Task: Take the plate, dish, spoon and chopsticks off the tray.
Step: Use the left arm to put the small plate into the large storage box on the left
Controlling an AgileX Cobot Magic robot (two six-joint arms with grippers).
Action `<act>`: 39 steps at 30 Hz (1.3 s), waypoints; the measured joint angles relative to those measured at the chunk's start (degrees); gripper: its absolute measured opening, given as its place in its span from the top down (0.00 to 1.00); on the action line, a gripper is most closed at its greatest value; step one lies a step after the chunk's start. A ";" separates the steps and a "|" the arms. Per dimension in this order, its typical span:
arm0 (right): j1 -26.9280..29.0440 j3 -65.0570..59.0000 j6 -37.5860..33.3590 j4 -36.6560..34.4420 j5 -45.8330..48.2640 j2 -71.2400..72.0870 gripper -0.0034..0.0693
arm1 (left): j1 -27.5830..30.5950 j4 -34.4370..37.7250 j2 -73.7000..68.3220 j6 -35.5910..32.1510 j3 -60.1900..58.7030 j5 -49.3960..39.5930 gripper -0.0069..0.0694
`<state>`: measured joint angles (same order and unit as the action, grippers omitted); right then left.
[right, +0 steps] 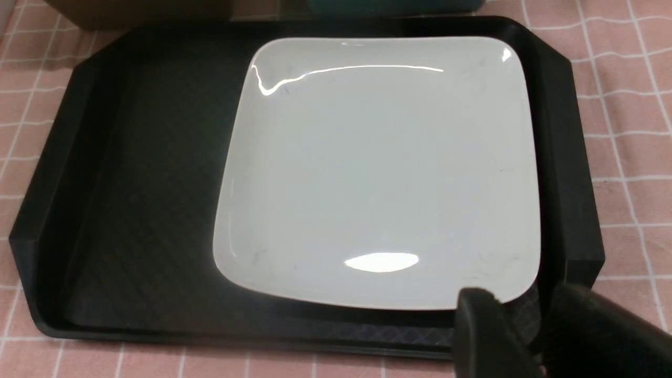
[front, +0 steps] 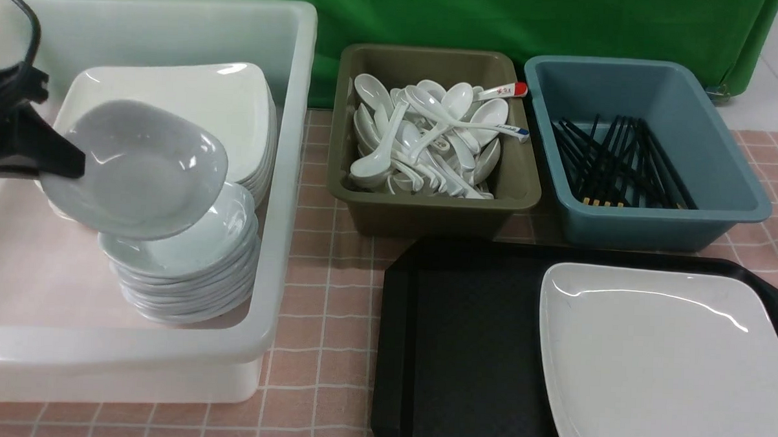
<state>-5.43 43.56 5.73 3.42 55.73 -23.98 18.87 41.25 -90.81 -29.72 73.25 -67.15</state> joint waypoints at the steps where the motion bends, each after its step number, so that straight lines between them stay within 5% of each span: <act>1: 0.00 0.00 0.00 0.00 0.00 0.00 0.62 | 0.00 0.07 -0.69 -0.13 0.00 0.33 0.86; 9: 0.00 0.00 0.00 0.00 0.00 0.00 0.62 | 0.00 0.24 -5.24 -3.32 0.00 3.85 0.80; 24: 0.00 0.00 -0.08 0.00 0.78 0.00 0.62 | 0.00 -3.55 -7.97 -3.28 1.35 4.51 0.35; 28: 0.00 0.00 -2.00 0.00 3.37 -0.15 0.63 | 0.00 -5.93 -7.97 0.58 5.65 0.32 0.32; 33: 0.00 -0.08 -4.65 3.11 9.20 -5.81 0.89 | 0.00 -6.59 -6.81 4.94 10.95 -1.69 0.43; 39: 0.00 -0.08 -2.60 5.90 8.78 -18.09 0.91 | 0.00 -6.24 -3.69 4.39 11.54 -2.38 0.80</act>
<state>-5.43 43.47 3.13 9.33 64.51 -42.06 18.87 35.01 -94.50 -25.32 84.80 -69.53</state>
